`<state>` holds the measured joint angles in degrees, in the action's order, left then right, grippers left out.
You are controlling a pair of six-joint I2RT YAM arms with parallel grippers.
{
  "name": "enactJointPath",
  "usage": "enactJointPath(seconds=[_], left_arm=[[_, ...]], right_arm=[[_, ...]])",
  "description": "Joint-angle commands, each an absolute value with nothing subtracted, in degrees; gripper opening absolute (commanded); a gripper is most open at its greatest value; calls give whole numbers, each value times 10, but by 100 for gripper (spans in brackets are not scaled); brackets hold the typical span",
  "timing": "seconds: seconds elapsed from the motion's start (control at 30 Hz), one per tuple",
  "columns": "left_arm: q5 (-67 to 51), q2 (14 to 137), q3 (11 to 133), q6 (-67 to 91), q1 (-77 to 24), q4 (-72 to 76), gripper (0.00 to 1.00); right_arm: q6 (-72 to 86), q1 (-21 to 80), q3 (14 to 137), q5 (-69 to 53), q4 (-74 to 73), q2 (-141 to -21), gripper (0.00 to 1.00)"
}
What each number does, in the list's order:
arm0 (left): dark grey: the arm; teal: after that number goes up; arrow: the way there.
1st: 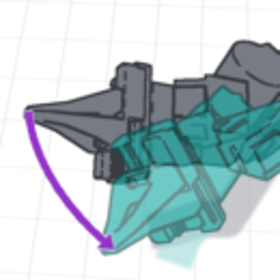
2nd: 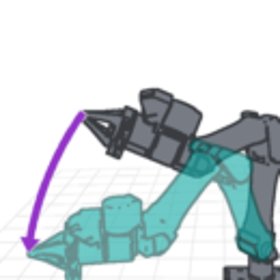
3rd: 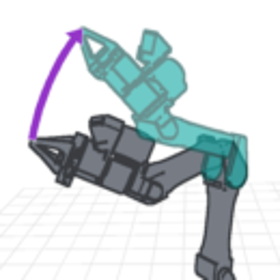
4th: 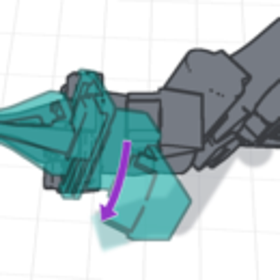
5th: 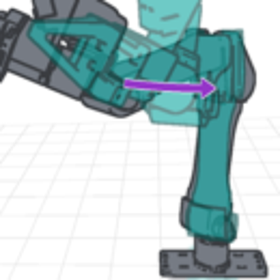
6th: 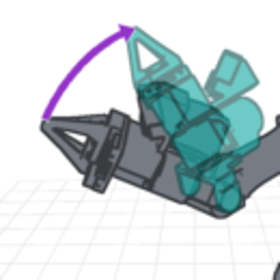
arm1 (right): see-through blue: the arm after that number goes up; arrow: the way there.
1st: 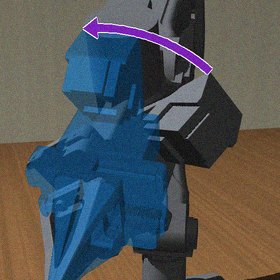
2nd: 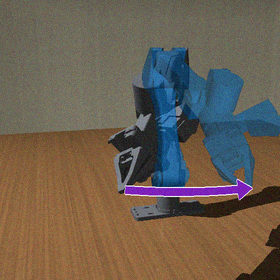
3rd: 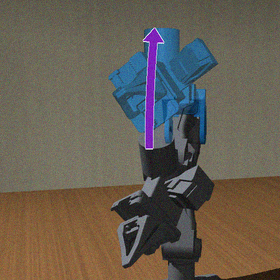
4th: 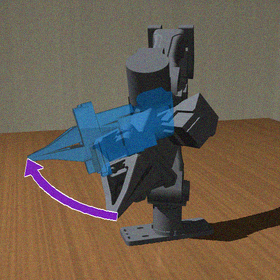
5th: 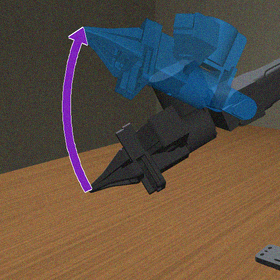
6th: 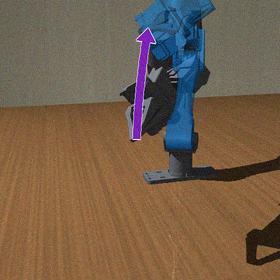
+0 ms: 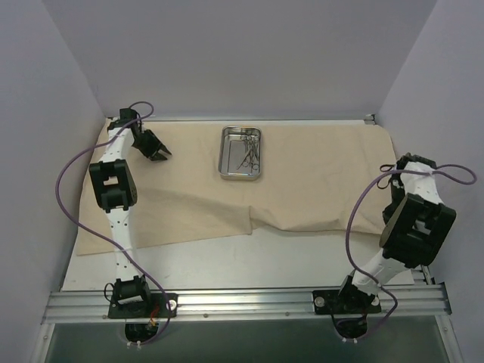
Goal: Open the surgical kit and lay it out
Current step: Smooth out the surgical kit at the center of the board.
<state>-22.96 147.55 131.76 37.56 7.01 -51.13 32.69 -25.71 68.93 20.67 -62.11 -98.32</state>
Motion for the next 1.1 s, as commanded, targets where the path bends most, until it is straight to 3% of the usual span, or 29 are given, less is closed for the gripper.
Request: enactJointPath(seconds=[0.0,0.13,0.17,0.27,0.5,0.53,0.73,0.93,1.03,1.07], left_arm=[[-206,1469,1297,370,73,-511,41],[-205,1468,1303,369,73,-510,41],[-205,1468,1303,368,73,-511,43],[-206,1463,1301,369,73,-511,48],[-197,1439,1279,356,72,-509,55],[-196,1431,1274,356,72,-509,55],[-168,1376,1240,351,68,-515,55],[-122,1312,1216,312,66,-562,55],[-107,1267,1164,302,65,-559,54],[-106,1256,1128,301,65,-554,54]], right_arm=[[359,-295,704,294,-675,-914,0],[366,-343,706,323,-676,-897,1],[365,-358,705,321,-675,-903,19],[348,-365,719,285,-675,-926,42],[305,-243,820,260,-676,-901,75],[292,-233,843,248,-670,-899,76],[235,-193,872,124,-538,-925,65],[193,-54,920,34,-448,-1031,54],[195,-32,930,-3,-402,-1077,40],[200,-35,926,-29,-385,-1092,26]])
